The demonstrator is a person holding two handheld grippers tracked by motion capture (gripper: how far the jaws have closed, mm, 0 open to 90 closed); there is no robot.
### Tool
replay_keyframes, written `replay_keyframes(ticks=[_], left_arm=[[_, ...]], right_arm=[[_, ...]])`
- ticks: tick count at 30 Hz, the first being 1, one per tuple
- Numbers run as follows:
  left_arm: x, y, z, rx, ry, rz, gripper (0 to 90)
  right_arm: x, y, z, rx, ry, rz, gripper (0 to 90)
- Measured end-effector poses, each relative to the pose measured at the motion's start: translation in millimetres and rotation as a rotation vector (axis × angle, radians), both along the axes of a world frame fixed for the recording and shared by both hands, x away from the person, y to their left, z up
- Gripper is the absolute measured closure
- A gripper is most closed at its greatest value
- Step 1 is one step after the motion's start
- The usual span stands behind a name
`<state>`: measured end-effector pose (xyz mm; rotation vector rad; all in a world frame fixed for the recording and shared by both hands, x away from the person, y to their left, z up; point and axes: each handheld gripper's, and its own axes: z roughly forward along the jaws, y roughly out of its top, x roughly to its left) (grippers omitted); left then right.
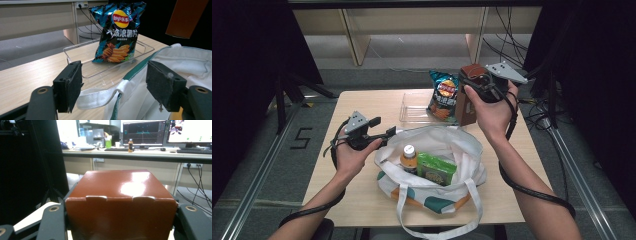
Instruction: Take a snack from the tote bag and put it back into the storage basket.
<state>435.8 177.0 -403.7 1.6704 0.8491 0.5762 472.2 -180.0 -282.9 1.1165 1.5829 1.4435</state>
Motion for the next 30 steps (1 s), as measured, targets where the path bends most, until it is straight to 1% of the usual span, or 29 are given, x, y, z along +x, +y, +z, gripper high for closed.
replay_keyframes(ticks=[1, 4, 6, 8, 9, 10, 11, 12, 13, 14, 15, 16, 17, 18, 22, 23, 24, 25, 27, 29, 30], left_arm=[[0.1, 0.0, 0.0, 0.000, 0.000, 0.000, 28.6], [0.4, 0.4, -0.2, 0.002, -0.001, 0.000, 28.6], [0.4, 0.6, -0.2, 0.003, -0.001, -0.001, 28.6], [0.3, 0.5, -0.2, 0.001, -0.001, -0.001, 28.6], [0.3, 0.5, -0.1, 0.001, -0.001, 0.000, 28.6], [0.4, 0.7, -0.1, 0.003, -0.001, -0.001, 28.6], [0.2, 0.6, -0.2, -0.001, 0.001, 0.001, 28.6], [0.2, 0.7, -0.2, 0.000, 0.000, 0.001, 28.6], [0.1, 0.7, -0.2, 0.000, 0.000, 0.001, 28.6], [0.1, 0.7, -0.1, 0.000, -0.001, 0.001, 28.6], [0.1, 0.7, -0.1, -0.001, -0.001, 0.001, 28.6], [0.1, 0.7, 0.0, -0.001, -0.001, 0.001, 28.6], [0.0, 0.7, -0.1, -0.001, -0.001, 0.001, 28.6], [0.1, 0.7, -0.2, -0.001, 0.000, 0.000, 28.6], [0.2, 0.8, -0.3, 0.000, 0.000, 0.000, 28.6], [0.2, 0.7, -0.3, -0.001, -0.001, 0.000, 28.6], [0.2, 0.7, -0.3, 0.000, -0.001, -0.001, 28.6], [0.4, 0.8, -0.3, 0.003, -0.002, -0.002, 28.6], [0.4, 0.5, -0.4, 0.002, -0.001, -0.002, 28.6], [0.3, 0.5, -0.4, 0.001, -0.001, -0.003, 28.6], [0.2, 0.5, -0.3, 0.001, -0.001, -0.002, 28.6]], right_arm=[[2.1, 0.3, -0.9, -0.002, -0.006, -0.004, 38.2], [5.9, 3.1, -2.6, 0.016, 0.008, -0.013, 38.2], [9.0, 5.0, -4.1, 0.017, 0.008, -0.017, 38.2], [13.3, 5.1, -5.0, 0.001, 0.000, -0.022, 38.2], [14.3, 6.1, -5.4, 0.013, 0.007, -0.029, 38.2], [17.1, 5.4, -5.9, 0.003, -0.003, -0.029, 38.2], [18.0, 6.6, -6.5, 0.017, 0.009, -0.035, 38.1], [20.1, 7.1, -7.3, 0.018, 0.004, -0.044, 38.1], [21.8, 6.9, -7.7, 0.007, 0.001, -0.043, 38.1], [23.1, 7.3, -8.4, 0.007, 0.006, -0.041, 38.1], [23.7, 8.5, -8.5, 0.028, 0.023, -0.053, 38.1], [25.3, 7.6, -8.9, 0.017, 0.014, -0.052, 38.1], [27.2, 7.4, -9.9, 0.017, 0.009, -0.056, 38.1], [29.3, 6.7, -10.8, 0.004, 0.007, -0.058, 38.1], [32.8, 6.3, -13.7, 0.010, 0.013, -0.063, 38.1], [33.8, 7.0, -14.7, 0.018, 0.011, -0.068, 38.1], [34.7, 6.4, -15.2, 0.010, 0.013, -0.074, 38.1], [34.8, 6.6, -15.7, 0.022, 0.019, -0.072, 38.1], [36.2, 6.4, -16.9, 0.013, 0.015, -0.075, 38.1], [37.0, 6.7, -17.5, 0.014, 0.023, -0.077, 38.1], [37.2, 6.3, -17.8, 0.025, 0.019, -0.079, 38.1]])
